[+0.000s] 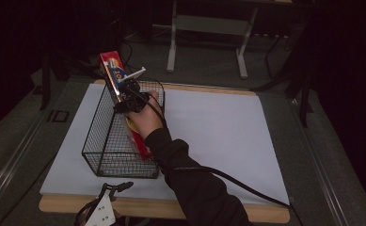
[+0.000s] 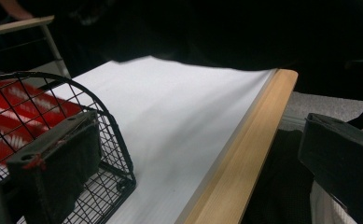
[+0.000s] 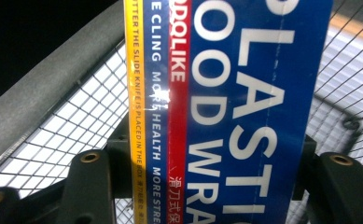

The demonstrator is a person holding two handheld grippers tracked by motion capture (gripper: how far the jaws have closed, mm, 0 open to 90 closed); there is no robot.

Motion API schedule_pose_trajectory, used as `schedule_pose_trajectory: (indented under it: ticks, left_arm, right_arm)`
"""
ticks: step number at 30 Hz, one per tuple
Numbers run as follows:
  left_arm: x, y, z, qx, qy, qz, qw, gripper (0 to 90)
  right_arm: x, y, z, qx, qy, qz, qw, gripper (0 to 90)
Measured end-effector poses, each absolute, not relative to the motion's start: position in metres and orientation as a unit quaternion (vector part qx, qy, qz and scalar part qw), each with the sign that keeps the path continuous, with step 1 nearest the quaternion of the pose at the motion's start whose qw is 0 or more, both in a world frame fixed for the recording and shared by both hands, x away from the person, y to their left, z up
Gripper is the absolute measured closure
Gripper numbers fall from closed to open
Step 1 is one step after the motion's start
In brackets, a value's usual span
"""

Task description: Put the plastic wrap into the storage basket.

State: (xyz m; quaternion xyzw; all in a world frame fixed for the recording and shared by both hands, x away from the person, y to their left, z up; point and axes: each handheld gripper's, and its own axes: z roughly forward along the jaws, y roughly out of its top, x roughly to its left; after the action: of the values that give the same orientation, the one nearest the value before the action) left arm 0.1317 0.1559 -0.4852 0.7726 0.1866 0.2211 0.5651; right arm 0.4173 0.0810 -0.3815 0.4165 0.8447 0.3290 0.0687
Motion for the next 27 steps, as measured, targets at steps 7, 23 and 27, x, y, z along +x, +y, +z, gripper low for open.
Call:
schedule_pose_trajectory:
  ticks: [7,23,27]
  left_arm:
    - [0.131,0.156,-0.485,0.773,0.186,0.221,0.565,0.0]
    - [0.131,0.156,-0.485,0.773,0.186,0.22,0.565,0.0]
    - [0.131,0.156,-0.486,0.773,0.186,0.22,0.565,0.0]
  right_arm:
    - [0.42,0.087,-0.405,0.428,0.848,0.301,0.084,39.5]
    - [0.431,0.086,-0.446,0.456,0.852,0.251,0.062,37.3]
    - [0.431,0.088,-0.453,0.455,0.852,0.252,0.064,37.2]
